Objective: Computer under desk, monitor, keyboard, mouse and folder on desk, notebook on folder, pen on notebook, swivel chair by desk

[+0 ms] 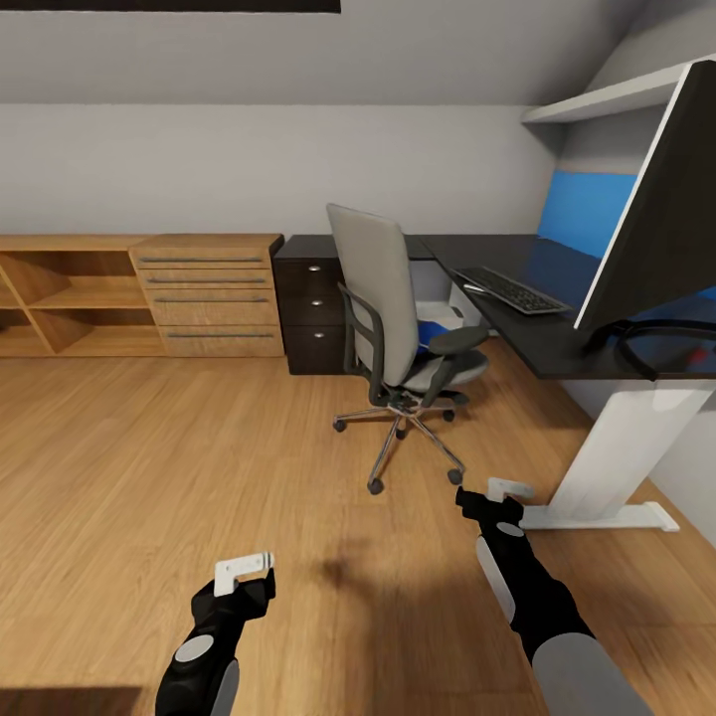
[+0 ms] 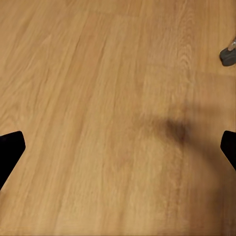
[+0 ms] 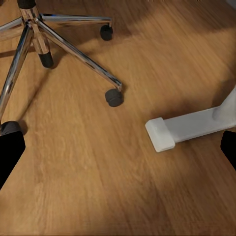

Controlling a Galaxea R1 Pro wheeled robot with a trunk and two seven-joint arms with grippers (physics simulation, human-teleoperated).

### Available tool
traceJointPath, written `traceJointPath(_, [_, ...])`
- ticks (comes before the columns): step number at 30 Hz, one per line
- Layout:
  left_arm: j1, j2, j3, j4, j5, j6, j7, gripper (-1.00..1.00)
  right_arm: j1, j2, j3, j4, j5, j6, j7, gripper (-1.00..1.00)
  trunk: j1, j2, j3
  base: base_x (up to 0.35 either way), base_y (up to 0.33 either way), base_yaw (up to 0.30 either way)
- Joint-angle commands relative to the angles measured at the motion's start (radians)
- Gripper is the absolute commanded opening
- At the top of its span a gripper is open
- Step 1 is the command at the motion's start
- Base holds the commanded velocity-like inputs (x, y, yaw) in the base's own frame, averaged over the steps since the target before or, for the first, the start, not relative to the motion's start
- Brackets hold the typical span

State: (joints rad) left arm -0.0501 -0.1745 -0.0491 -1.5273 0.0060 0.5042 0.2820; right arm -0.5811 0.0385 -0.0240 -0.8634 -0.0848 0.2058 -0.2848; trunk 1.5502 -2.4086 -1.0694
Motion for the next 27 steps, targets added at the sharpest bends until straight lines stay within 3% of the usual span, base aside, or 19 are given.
traceJointPath(1, [0.0,0.0,-0.001,0.0,0.001,0.006,0.005,1.0,0.0,0.0,0.0,-0.002,-0.008,0.003,-0.003,1.0,0.0,0.0,-0.001,0.163,0.0,0.0])
traceJointPath(8, [0.0,0.0,-0.001,0.002,0.0,0.007,0.005,1.0,0.001,-0.001,-0.001,0.001,-0.001,-0.027,-0.004,1.0,0.0,0.0,-0.001,0.277,0.0,0.0])
traceJointPath(16, [0.0,0.0,-0.001,0.014,0.0,0.005,0.005,1.0,0.005,-0.003,0.001,0.034,0.003,-0.157,-0.003,1.0,0.0,0.0,-0.001,0.316,-0.013,0.0])
traceJointPath(23, [0.0,0.0,-0.001,0.015,0.0,0.005,0.005,1.0,0.007,-0.006,0.001,0.039,0.004,-0.181,-0.002,1.0,0.0,0.0,-0.001,0.311,-0.106,0.0])
traceJointPath(26, [0.0,0.0,-0.01,0.015,-0.001,0.006,0.006,1.0,0.007,-0.008,0.001,0.059,0.004,-0.234,-0.001,1.0,0.0,0.0,-0.001,0.11,-0.037,0.0])
traceJointPath(27, [0.0,0.0,-0.013,0.015,-0.001,0.007,0.006,1.0,0.007,-0.011,0.003,0.102,0.023,-0.328,0.001,1.0,0.0,0.0,-0.001,0.019,-0.006,0.0])
